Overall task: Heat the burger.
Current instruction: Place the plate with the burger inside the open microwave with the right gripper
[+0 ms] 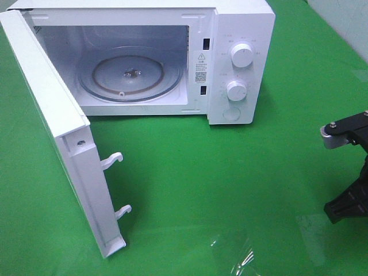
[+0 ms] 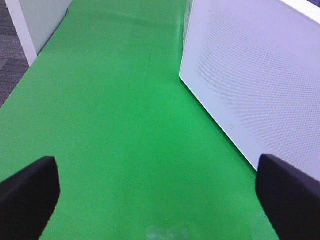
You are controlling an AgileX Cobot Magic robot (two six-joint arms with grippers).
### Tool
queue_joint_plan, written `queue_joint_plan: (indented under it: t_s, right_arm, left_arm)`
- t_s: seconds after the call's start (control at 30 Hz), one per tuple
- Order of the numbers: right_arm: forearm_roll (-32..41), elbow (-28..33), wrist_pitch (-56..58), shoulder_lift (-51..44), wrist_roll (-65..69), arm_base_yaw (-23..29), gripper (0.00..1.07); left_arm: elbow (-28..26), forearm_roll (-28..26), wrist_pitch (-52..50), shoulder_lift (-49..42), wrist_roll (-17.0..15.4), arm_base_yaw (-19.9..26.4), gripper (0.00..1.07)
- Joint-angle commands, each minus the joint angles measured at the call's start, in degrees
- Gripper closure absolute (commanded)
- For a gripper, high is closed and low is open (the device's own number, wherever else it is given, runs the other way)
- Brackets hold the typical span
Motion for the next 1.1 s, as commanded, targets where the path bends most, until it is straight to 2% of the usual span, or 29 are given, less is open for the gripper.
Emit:
queue_joint_plan:
  t_s: [0.03,0.3,0.73,0.97,1.1]
  right_arm:
    - [-3.5,0.06,2.12,-1.09,-0.17,1.89,1.07]
    - [-4.01,0.06,3.84,-2.29,0.0,8.94,1.07]
    - [-6.07,0.11,6.88,-5.44,2.81,15.81,1.07]
    - [-6.36,2.06,6.65,-7.22,3.04,19.37,1.07]
    - [-6.47,2.41,6.82,-7.51,3.15,22.86,1.07]
  left_arm:
    - [0.17,-0.4,-0.52,-0.86,-0.06,0.11,0.08]
    - [0.17,-0.4,-0.52,-0.86,-0.06,0.11,0.08]
    - [0.17,-0.4,-0.52,-0.86,-0.06,0.11,0.08]
    - [0.17,-0.4,-0.52,-0.86,-0.06,0.11,0.08]
    - [0.17,-0.4,-0.52,-0.86,-0.06,0.11,0.08]
